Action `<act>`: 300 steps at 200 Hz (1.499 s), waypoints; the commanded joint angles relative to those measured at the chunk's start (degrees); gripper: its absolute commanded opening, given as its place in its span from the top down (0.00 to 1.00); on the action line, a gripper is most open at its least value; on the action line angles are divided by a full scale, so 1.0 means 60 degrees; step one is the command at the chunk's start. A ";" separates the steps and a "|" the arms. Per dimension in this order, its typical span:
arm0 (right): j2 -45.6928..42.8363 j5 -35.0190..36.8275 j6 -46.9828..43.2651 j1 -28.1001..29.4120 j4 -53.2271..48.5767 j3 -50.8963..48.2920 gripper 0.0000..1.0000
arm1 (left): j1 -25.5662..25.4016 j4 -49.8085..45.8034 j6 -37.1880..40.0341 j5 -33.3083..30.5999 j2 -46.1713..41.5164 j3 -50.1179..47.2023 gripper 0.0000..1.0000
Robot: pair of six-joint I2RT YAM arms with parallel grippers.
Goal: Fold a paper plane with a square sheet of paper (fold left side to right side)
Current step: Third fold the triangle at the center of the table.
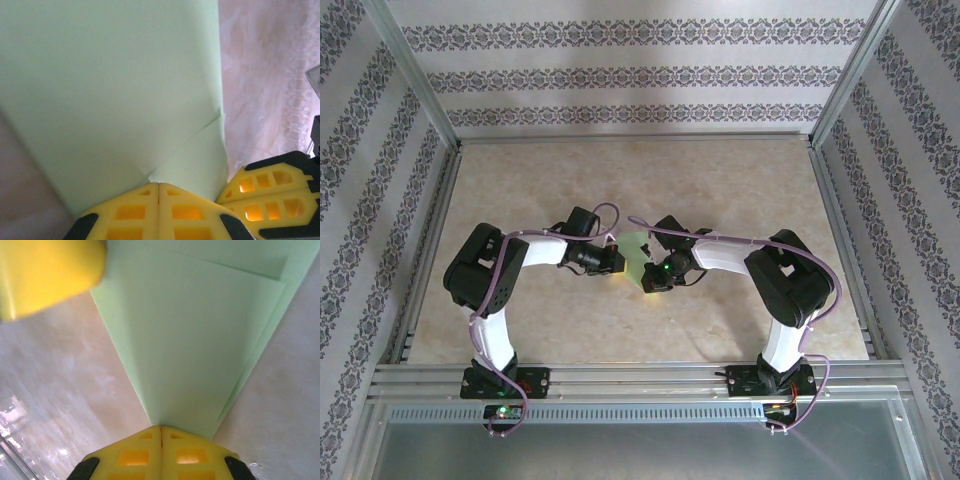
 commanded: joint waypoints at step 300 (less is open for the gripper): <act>0.0591 0.1599 0.0365 0.0277 -0.1107 -0.0349 1.00 | -0.1147 0.0403 0.0085 -0.1307 -0.0126 -0.0100 0.98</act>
